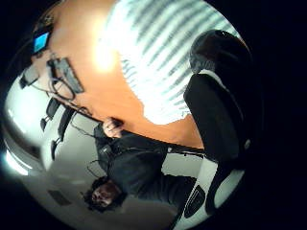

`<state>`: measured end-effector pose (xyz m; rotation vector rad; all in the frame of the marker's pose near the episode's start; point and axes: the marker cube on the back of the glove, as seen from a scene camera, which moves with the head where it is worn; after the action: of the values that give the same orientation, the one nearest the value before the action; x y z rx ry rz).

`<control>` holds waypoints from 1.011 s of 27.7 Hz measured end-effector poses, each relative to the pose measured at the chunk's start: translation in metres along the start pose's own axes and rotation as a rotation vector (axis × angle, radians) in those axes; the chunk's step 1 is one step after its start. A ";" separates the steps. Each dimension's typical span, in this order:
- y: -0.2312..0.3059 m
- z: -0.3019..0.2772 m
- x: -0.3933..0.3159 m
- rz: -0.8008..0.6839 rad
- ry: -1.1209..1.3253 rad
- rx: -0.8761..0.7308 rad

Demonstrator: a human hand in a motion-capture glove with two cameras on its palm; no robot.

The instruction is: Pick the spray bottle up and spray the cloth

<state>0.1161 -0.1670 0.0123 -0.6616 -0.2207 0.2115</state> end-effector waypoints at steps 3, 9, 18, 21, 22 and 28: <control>0.019 -0.023 -0.021 -0.099 -0.074 0.072; 0.048 -0.056 -0.078 -0.370 -0.256 0.224; 0.027 -0.068 -0.136 -0.668 -0.663 0.397; 0.009 -0.065 -0.143 -0.702 -0.797 0.539; 0.004 -0.062 -0.145 -0.717 -0.841 0.600; -0.015 -0.028 -0.162 -0.800 -0.974 0.988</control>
<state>-0.0294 -0.2373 -0.0216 0.5879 -1.1937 -0.1600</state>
